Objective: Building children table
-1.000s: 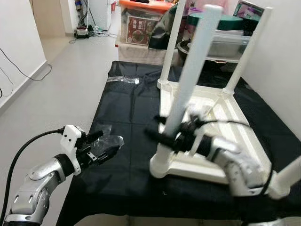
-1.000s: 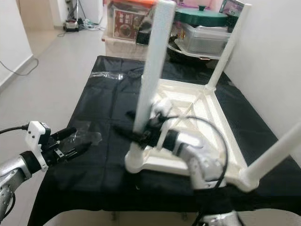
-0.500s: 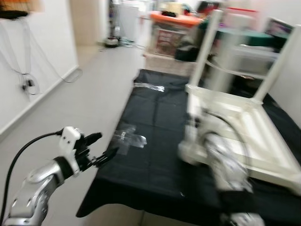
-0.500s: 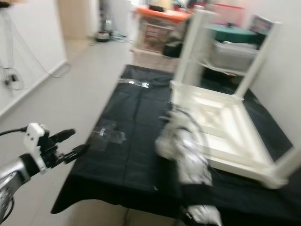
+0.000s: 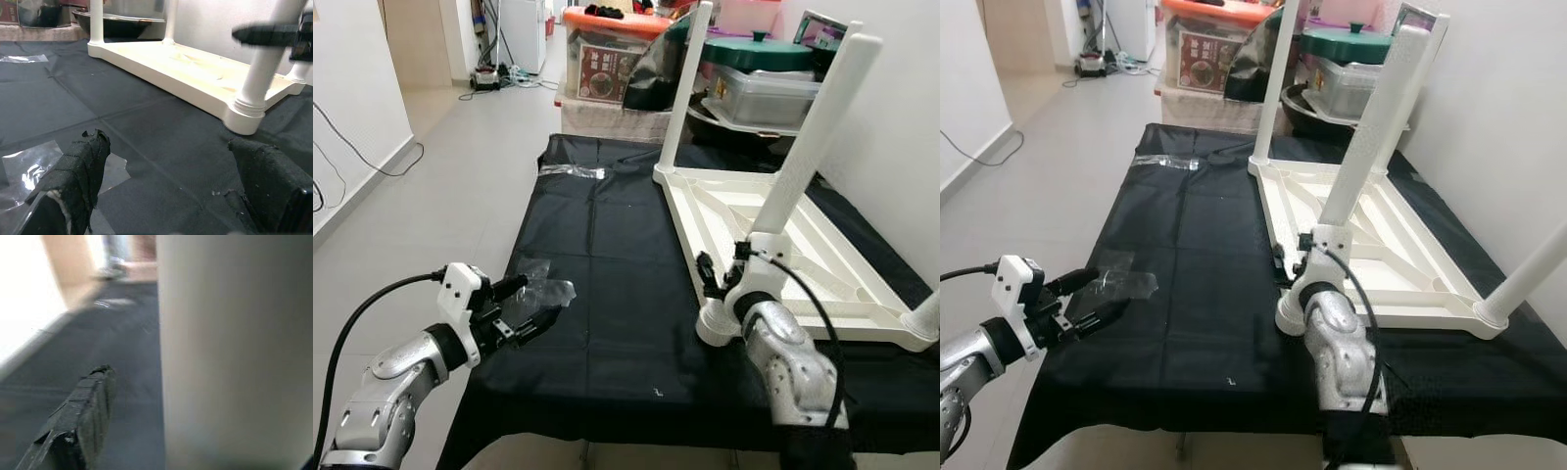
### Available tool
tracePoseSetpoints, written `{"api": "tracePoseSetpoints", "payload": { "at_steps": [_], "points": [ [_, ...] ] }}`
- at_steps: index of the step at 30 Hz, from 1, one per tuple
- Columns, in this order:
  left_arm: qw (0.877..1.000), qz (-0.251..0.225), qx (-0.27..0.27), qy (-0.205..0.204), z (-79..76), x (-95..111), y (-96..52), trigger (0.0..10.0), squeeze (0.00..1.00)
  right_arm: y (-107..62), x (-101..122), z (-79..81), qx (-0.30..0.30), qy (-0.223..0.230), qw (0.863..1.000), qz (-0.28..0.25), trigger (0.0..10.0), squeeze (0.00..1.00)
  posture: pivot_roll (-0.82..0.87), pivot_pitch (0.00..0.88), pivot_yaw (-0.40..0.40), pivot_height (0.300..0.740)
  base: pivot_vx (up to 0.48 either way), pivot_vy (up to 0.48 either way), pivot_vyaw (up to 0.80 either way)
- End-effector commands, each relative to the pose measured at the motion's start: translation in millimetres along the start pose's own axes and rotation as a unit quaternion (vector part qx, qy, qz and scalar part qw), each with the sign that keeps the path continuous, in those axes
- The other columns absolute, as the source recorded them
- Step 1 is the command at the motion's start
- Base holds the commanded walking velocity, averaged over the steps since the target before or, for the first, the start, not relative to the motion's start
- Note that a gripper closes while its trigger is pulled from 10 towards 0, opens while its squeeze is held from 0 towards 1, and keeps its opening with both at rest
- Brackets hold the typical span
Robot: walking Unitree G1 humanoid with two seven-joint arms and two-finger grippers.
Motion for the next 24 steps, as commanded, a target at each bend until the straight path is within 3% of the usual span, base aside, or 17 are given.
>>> {"api": "tracePoseSetpoints", "payload": {
  "at_steps": [1, 2, 3, 5, 7, 10, 12, 13, 14, 15, 16, 17, 19, 20, 21, 22, 24],
  "points": [
    [1.000, 0.000, -0.006, -0.004, -2.7, -2, 1.4, 10.0, 0.00, 2.9, 4, 17.6, 0.053, 0.010, 0.999, -0.005, 10.0, 0.00, 0.11, 0.000, -0.148, 0.740, 0.000, 0.000, 0.00],
    [1.000, -0.001, -0.006, -0.005, -2.7, -2, 1.5, 10.0, 0.00, 1.7, 12, 28.2, 0.123, 0.002, 0.992, -0.005, 10.0, 0.00, 0.11, 0.000, -0.149, 0.740, 0.000, 0.000, 0.00],
    [1.000, -0.001, -0.006, -0.005, -2.7, -2, 1.5, 10.0, 0.00, 1.7, 12, 28.2, 0.123, 0.002, 0.992, -0.005, 10.0, 0.00, 0.11, 0.000, -0.149, 0.740, 0.000, 0.000, 0.00],
    [1.000, -0.002, -0.007, -0.005, -2.6, -1, 3.0, 10.0, 0.00, -11.7, 15, 56.4, 0.299, -0.027, 0.954, 0.030, 10.0, 0.00, 0.12, 0.000, -0.160, 0.740, 0.000, 0.000, 0.00],
    [1.000, -0.002, -0.007, -0.005, -2.6, -1, 3.0, 10.0, 0.00, -11.7, 15, 56.4, 0.299, -0.027, 0.954, 0.030, 10.0, 0.00, 0.12, 0.000, -0.160, 0.740, 0.000, 0.000, 0.00],
    [1.000, -0.002, -0.004, -0.004, -2.3, 0, 2.9, 10.0, 0.00, -39.5, -11, 89.1, 0.443, -0.051, 0.890, 0.096, 9.6, 0.00, 0.14, 0.000, -0.173, 0.740, 0.000, 0.000, 0.00],
    [1.000, -0.002, -0.001, -0.004, -2.1, 0, 2.4, 10.0, 0.00, -48.3, -26, 98.4, 0.475, -0.062, 0.870, 0.118, 9.6, 0.00, 0.14, 0.000, -0.173, 0.740, 0.000, 0.000, 0.00],
    [1.000, -0.002, -0.001, -0.004, -2.1, 0, 2.4, 10.0, 0.00, -48.3, -26, 98.4, 0.475, -0.062, 0.870, 0.118, 9.6, 0.00, 0.14, 0.000, -0.173, 0.740, 0.000, 0.000, 0.00],
    [1.000, -0.002, -0.001, -0.003, -2.2, 0, 2.2, 10.0, 0.00, -46.6, -31, 100.1, 0.473, -0.061, 0.871, 0.122, 7.8, 0.00, 0.14, 0.000, -0.173, 0.740, 0.000, 0.000, 0.00],
    [1.000, -0.002, -0.001, -0.003, -2.2, 0, 2.0, 10.0, 0.00, -38.6, -35, 98.6, 0.446, -0.064, 0.885, 0.120, 3.4, 0.00, 0.14, 0.000, -0.172, 0.740, 0.000, 0.000, 0.00],
    [1.000, -0.002, -0.001, -0.003, -2.2, 0, 2.0, 10.0, 0.00, -38.6, -35, 98.6, 0.446, -0.064, 0.885, 0.120, 3.4, 0.00, 0.14, 0.000, -0.172, 0.740, 0.000, 0.000, 0.00],
    [1.000, -0.002, -0.001, -0.003, -2.3, 0, 1.9, 10.0, 0.00, -33.0, -39, 97.1, 0.429, -0.067, 0.893, 0.119, 1.6, 0.00, 0.14, 0.000, -0.172, 0.740, 0.000, 0.000, 0.00],
    [1.000, -0.003, -0.003, -0.004, -2.6, 1, 1.6, 10.0, 0.00, -9.9, -44, 82.9, 0.332, -0.053, 0.935, 0.112, 0.0, 0.00, 0.13, 0.000, -0.164, 0.740, 0.000, 0.000, 0.00],
    [1.000, -0.003, -0.004, -0.004, -2.7, 1, 1.5, 10.0, 0.00, -2.9, -45, 76.7, 0.296, -0.045, 0.948, 0.108, 0.0, 0.00, 0.13, 0.000, -0.164, 0.740, 0.000, 0.000, 0.00],
    [1.000, -0.004, -0.005, -0.005, -3.1, 1, 1.6, 10.0, 0.00, 7.3, -43, 62.7, 0.225, -0.024, 0.970, 0.090, 0.0, 0.00, 0.13, 0.000, -0.164, 0.740, 0.000, 0.000, 0.00],
    [1.000, -0.004, -0.006, -0.005, -3.2, 1, 1.6, 10.0, 0.00, 9.2, -42, 58.1, 0.207, -0.017, 0.975, 0.083, 0.0, 0.00, 0.13, 0.000, -0.164, 0.740, 0.000, 0.000, 0.00],
    [1.000, -0.004, -0.006, -0.005, -3.3, 1, 1.3, 10.0, 0.00, 17.0, -43, 24.6, 0.072, -0.018, 0.994, 0.076, 0.0, 0.00, 0.12, 0.000, -0.157, 0.740, 0.000, 0.000, 0.00]
  ]
}}
Point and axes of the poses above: a point about 5 cm out from each wrist's last joint towards the gripper, its own y axis pointing out of the wrist towards the gripper, its own x axis along the axis of the wrist's last joint, z = x × y, the point moved 4 cm from there along y, pointing out of the wrist towards the gripper, and after that the axes turned 14 degrees about y, right-handed, at the moved point
